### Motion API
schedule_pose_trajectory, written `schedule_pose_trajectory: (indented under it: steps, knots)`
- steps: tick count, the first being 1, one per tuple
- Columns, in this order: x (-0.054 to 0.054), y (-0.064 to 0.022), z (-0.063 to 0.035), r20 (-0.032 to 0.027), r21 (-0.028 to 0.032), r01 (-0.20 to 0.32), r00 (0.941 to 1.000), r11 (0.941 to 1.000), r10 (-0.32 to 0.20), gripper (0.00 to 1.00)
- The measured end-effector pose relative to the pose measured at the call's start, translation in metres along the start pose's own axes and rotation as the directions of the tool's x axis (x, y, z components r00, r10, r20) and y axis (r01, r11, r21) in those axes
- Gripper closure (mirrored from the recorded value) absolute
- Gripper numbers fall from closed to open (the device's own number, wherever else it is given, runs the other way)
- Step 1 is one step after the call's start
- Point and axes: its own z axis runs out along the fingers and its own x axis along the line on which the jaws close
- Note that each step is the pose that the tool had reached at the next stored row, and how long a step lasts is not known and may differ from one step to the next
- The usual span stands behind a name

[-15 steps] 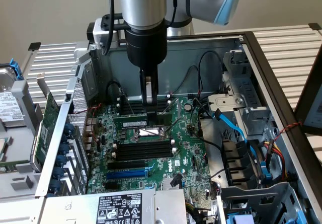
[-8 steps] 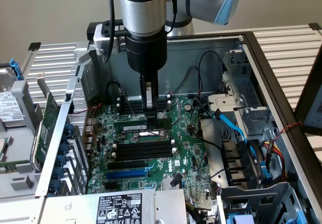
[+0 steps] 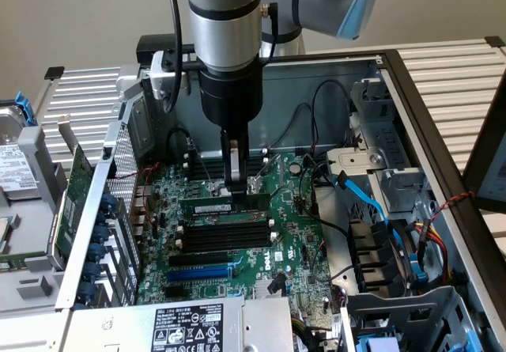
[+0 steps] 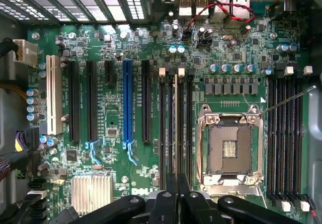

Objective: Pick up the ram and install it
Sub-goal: 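Insert the ram into the slot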

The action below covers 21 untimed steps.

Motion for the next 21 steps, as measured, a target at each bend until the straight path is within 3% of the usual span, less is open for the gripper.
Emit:
schedule_pose_trajectory:
  steps: [15,21]
  knots:
    - [0.0047,-0.0001,0.0064,-0.0001,-0.0023,-0.001,1.0,1.0,0.001,0.88]
    - [0.0055,-0.0001,0.0071,0.0026,-0.0027,0.0,1.0,1.0,0.0,0.88]
